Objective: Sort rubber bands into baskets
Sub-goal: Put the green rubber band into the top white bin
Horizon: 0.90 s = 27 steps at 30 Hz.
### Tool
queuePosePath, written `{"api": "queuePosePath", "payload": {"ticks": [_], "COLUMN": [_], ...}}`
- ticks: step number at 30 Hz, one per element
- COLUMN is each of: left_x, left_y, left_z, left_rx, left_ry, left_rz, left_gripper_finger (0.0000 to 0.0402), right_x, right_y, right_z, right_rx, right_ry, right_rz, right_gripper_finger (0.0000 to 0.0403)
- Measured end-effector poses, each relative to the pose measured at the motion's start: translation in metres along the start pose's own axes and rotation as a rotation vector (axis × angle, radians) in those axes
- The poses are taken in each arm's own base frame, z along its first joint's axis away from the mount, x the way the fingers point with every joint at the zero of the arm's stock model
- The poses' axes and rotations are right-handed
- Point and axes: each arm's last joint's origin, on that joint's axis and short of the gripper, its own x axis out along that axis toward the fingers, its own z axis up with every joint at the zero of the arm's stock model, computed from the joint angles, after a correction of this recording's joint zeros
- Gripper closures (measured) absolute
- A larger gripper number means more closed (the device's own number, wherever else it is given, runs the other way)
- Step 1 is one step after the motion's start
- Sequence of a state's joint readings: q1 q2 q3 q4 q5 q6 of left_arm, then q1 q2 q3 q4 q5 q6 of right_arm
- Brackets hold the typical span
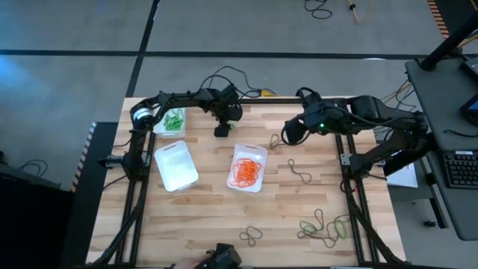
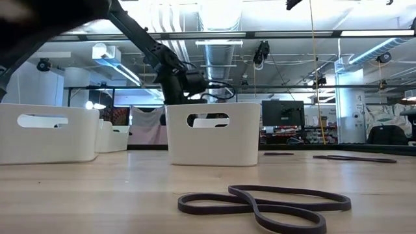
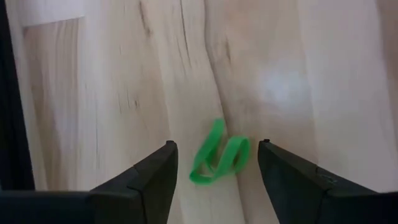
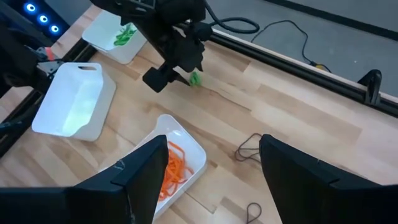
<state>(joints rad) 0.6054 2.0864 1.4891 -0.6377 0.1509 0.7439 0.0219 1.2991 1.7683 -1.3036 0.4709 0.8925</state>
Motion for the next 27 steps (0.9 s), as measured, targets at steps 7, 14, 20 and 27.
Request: {"api": "queuePosePath", "payload": {"ticks": [7, 14, 20, 27], "left_x": [0.016, 0.021, 0.022, 0.015], "left_y": [-0.001, 0.0, 0.001, 0.005], "left_z": [-0.005, -0.005, -0.005, -0.005], "left_rx": [-0.048, -0.182, -0.258, -0.362], "left_ry": [0.035, 0.031, 0.024, 0.014], "left_rz": [-0.03, -0.029, -0.024, 0.013], "left_gripper_finger": [0.0197, 0.0229, 0.0304, 0.0393], "right_x": [-0.001, -0.001, -0.003, -0.007], "right_y": [0.0, 0.0, -0.001, -0.004], "right_z": [0.001, 0.001, 0.001, 0.002], "right_rx": [0.002, -0.012, -0.052, -0.081], "right_ry": [-0.004, -0.004, -0.006, -0.014], "right_rz": [0.004, 0.004, 0.007, 0.016], "right_gripper_finger": [0.0161, 0.0161, 0.0161, 0.0161]}}
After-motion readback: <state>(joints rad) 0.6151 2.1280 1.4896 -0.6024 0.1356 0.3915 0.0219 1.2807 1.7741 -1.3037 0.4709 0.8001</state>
